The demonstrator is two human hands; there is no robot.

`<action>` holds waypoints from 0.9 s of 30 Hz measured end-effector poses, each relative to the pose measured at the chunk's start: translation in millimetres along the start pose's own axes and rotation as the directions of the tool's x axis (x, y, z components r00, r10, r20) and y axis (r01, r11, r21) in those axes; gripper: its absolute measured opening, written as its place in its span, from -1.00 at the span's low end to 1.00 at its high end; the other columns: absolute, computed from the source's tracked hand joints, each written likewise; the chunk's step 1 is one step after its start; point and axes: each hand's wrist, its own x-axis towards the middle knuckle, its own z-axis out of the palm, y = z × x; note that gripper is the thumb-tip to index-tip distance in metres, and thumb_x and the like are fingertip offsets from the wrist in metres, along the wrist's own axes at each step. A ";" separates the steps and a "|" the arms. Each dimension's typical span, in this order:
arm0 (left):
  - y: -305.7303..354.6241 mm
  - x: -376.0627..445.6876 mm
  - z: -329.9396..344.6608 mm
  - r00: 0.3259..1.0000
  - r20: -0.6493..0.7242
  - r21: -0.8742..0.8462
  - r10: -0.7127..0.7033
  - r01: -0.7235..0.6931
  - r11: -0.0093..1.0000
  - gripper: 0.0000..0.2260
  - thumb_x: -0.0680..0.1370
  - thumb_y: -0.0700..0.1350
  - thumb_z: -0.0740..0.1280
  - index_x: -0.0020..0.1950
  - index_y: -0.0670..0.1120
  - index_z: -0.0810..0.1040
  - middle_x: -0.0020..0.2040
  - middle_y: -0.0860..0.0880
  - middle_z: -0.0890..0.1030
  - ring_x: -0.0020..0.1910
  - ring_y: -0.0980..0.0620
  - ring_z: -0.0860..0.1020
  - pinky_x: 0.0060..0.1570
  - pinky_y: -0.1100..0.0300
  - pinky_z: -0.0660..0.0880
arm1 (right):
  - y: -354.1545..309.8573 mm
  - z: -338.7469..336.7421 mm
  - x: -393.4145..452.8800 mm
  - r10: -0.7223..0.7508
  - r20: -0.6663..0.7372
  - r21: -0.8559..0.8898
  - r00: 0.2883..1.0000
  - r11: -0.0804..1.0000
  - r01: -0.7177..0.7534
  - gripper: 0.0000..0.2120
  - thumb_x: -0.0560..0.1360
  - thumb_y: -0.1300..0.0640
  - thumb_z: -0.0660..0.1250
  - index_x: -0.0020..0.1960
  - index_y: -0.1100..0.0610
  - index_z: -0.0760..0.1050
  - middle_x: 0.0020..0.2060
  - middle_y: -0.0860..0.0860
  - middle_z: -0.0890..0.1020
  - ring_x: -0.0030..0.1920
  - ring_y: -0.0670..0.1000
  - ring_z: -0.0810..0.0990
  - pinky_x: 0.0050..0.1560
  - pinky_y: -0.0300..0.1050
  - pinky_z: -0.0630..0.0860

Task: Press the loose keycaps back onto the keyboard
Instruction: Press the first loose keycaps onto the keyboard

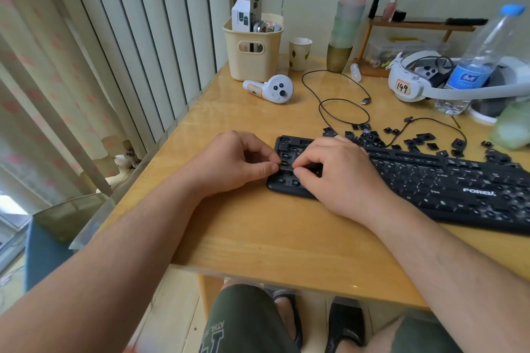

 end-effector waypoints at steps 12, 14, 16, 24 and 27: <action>0.2 3.9 3.5 1.000 0.006 0.067 -0.012 0.012 0.998 -0.87 0.47 -0.02 0.57 -0.04 0.18 0.73 -0.17 0.05 0.60 -0.24 0.14 0.52 -0.11 0.17 0.54 | 1.2 -0.4 4.9 0.069 0.044 0.075 0.997 0.995 -0.072 -0.93 0.51 -0.07 0.46 -0.15 -0.16 0.68 -0.11 -0.24 0.59 0.10 -0.04 0.50 0.20 0.17 0.47; 1.6 5.3 5.7 0.999 0.025 0.041 -0.031 0.030 0.999 -0.87 0.47 -0.07 0.55 -0.07 0.16 0.71 -0.28 0.11 0.54 -0.31 0.16 0.47 -0.16 0.18 0.50 | 0.9 -0.3 9.8 0.128 0.055 0.125 0.990 0.983 -0.134 -0.92 0.50 -0.08 0.46 -0.18 -0.17 0.68 -0.16 -0.24 0.61 0.07 -0.04 0.54 0.20 0.17 0.49; 3.4 7.3 7.5 0.996 0.067 0.023 -0.057 0.055 0.998 -0.87 0.47 -0.11 0.52 -0.09 0.12 0.67 -0.31 0.13 0.52 -0.32 0.14 0.46 -0.16 0.14 0.48 | -0.4 1.0 13.6 0.169 0.060 0.132 0.984 0.976 -0.176 -0.90 0.48 -0.09 0.45 -0.21 -0.19 0.66 -0.25 -0.25 0.62 0.03 -0.03 0.55 0.18 0.17 0.51; 9.7 11.2 9.1 0.987 0.070 -0.046 -0.144 0.147 0.988 -0.92 0.55 0.04 0.50 -0.10 0.09 0.66 -0.22 0.08 0.65 -0.23 0.12 0.55 -0.05 0.07 0.52 | 1.1 -3.6 25.2 0.245 0.155 0.201 0.957 0.941 -0.273 -0.87 0.43 -0.07 0.56 -0.24 -0.09 0.67 -0.48 -0.25 0.55 -0.35 -0.12 0.51 -0.20 -0.07 0.49; 11.6 13.5 8.6 0.981 0.068 -0.044 -0.180 0.184 0.982 -0.88 0.54 0.02 0.52 -0.13 0.02 0.65 -0.25 0.07 0.64 -0.27 0.11 0.53 -0.10 0.10 0.48 | 0.2 -7.3 30.1 0.286 0.205 0.188 0.936 0.927 -0.324 -0.81 0.40 -0.08 0.60 -0.27 -0.03 0.65 -0.50 -0.28 0.56 -0.33 -0.11 0.55 -0.18 -0.05 0.54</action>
